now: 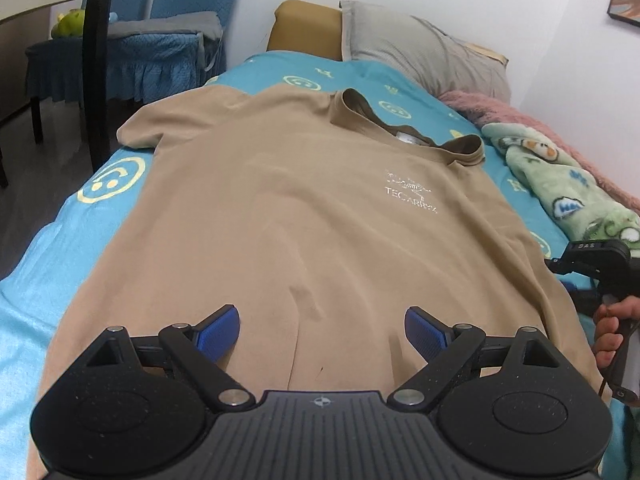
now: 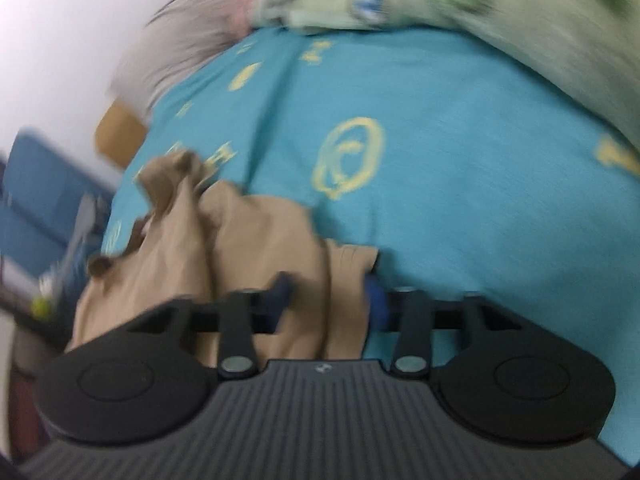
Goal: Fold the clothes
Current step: 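Grasp the sleeve with the right gripper and lift it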
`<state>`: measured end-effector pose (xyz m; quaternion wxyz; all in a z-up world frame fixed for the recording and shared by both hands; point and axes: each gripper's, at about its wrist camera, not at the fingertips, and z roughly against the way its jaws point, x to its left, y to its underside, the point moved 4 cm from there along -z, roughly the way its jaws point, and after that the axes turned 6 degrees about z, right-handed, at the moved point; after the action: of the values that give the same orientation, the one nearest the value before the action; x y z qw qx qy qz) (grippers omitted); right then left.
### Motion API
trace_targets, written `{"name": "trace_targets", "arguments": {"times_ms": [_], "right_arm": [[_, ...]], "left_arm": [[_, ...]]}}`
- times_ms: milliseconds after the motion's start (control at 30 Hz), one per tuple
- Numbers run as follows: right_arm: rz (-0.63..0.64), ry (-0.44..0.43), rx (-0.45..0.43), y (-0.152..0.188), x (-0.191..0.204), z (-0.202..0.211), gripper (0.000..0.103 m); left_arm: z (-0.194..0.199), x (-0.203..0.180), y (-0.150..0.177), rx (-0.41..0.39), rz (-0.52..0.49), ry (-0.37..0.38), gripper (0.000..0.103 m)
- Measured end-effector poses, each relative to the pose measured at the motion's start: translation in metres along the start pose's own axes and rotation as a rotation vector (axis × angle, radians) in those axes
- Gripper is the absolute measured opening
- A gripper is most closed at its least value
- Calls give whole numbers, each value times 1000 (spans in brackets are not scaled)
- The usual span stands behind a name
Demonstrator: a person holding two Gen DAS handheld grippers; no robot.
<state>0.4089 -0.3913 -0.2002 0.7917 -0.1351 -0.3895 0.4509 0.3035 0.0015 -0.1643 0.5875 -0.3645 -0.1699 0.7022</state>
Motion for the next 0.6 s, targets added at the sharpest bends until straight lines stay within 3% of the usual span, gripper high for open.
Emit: {"name": "trace_targets", "arguments": {"times_ms": [133, 267, 367, 467, 533, 600], "right_arm": [[48, 35, -74, -11, 11, 15, 9], [179, 103, -271, -44, 27, 50, 7], [274, 204, -417, -66, 28, 72, 8], [363, 334, -488, -73, 24, 79, 10], [319, 330, -440, -75, 13, 76, 14], [232, 258, -346, -75, 1, 76, 33]], "left_arm": [[4, -1, 1, -2, -3, -4, 92], [7, -1, 1, -5, 5, -4, 91], [9, -1, 0, -12, 7, -2, 91], [10, -2, -1, -26, -2, -7, 91], [10, -3, -1, -32, -9, -15, 91], [12, -2, -1, -38, -15, -20, 91]]}}
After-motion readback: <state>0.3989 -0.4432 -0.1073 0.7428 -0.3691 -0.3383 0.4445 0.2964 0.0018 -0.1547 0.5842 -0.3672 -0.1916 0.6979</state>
